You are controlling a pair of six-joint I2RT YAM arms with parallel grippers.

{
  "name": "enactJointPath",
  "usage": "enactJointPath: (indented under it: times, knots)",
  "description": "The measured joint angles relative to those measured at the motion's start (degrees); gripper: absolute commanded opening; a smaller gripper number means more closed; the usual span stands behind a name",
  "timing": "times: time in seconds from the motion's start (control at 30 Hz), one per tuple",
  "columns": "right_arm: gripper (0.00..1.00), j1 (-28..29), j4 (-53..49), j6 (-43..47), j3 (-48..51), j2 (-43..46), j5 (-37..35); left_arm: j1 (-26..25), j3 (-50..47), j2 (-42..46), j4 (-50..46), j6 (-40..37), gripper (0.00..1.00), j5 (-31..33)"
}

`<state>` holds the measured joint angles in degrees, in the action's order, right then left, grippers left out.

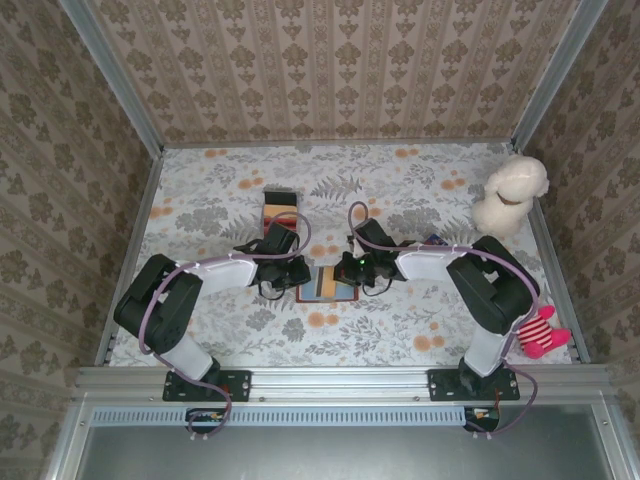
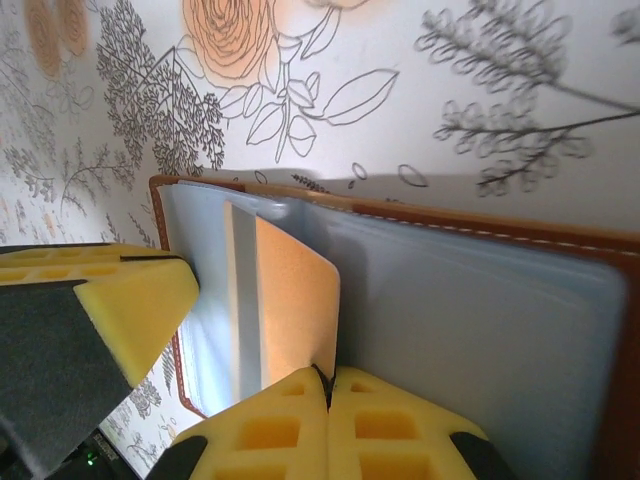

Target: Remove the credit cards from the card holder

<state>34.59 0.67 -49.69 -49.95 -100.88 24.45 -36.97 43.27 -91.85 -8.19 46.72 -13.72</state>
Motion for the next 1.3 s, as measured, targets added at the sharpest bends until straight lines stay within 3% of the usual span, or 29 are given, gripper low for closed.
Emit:
enactJointPath:
  times: [0.5,0.73,1.03,1.23,1.3]
  knots:
    - [0.0,-7.67,2.23,1.6,7.61,12.7,5.88,-0.09,1.77,1.57,-2.78,-0.46,0.29,-1.7]
    - [0.0,-10.88,11.52,0.33,9.09,17.94,10.78,-0.07,3.69,9.35,-2.64,0.61,0.54,-3.91]
    - [0.0,-11.47,25.97,-9.16,9.7,19.1,15.8,0.42,1.66,21.24,5.95,7.8,0.7,-8.63]
    - [0.0,-11.52,35.34,-17.25,9.94,19.04,17.22,0.46,-0.2,22.16,11.87,12.76,0.71,-12.44]
    - [0.0,-11.52,37.83,-19.43,9.94,18.78,17.84,0.74,-0.28,22.03,13.49,13.88,0.66,-13.84]
